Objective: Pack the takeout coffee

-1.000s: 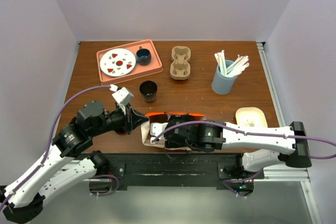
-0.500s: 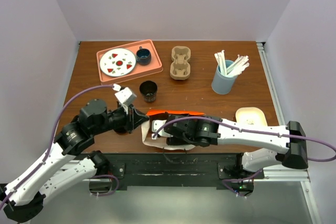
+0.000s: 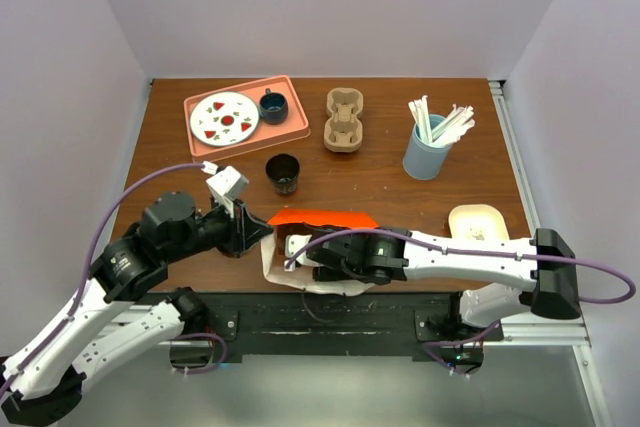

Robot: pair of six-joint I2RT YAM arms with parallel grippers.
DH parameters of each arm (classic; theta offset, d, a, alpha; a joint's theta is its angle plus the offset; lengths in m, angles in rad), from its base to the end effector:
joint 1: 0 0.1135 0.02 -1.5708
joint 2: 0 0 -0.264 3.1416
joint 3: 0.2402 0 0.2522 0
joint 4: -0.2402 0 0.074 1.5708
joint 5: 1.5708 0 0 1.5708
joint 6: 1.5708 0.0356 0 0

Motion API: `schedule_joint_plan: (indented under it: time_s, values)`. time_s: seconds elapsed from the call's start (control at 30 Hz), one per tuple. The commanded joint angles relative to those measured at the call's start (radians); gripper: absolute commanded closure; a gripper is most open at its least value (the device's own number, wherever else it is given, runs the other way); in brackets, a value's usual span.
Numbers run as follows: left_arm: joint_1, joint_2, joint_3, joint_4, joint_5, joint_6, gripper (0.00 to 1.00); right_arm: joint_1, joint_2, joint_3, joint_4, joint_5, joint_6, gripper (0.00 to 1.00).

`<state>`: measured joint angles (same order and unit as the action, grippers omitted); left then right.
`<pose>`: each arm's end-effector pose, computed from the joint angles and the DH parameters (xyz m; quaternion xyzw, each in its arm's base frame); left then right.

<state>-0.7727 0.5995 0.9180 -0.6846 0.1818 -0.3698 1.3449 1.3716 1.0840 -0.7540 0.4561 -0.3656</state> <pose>0.0798 -0.0868 0.3571 0.2146 0.7937 -0.3680 0.4342 0.0765 0.2627 0.2689 -0.6708 0.6614 -0.0728 0.3274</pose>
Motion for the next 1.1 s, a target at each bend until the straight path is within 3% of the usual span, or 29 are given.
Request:
schedule_joint_plan:
  time_s: [0.0,0.03,0.57,1.0,1.07]
  values:
    - [0.003,-0.009,-0.031,0.051,0.033,-0.029,0.95,0.01,-0.031,-0.03,0.044,0.024,-0.01,0.71]
    - [0.003,-0.016,-0.045,0.06,0.038,-0.027,1.0,0.011,-0.029,-0.021,0.042,0.032,-0.018,0.72]
    - [0.003,0.0,-0.07,0.155,0.067,0.061,1.0,0.01,-0.019,0.094,0.042,0.087,-0.153,0.72]
    - [0.003,0.032,-0.047,0.14,0.048,0.08,1.0,-0.021,-0.039,-0.01,0.104,0.069,-0.164,0.73]
    - [0.003,0.036,-0.025,0.114,0.027,0.069,0.81,-0.023,-0.025,-0.001,0.102,0.064,-0.161,0.73]
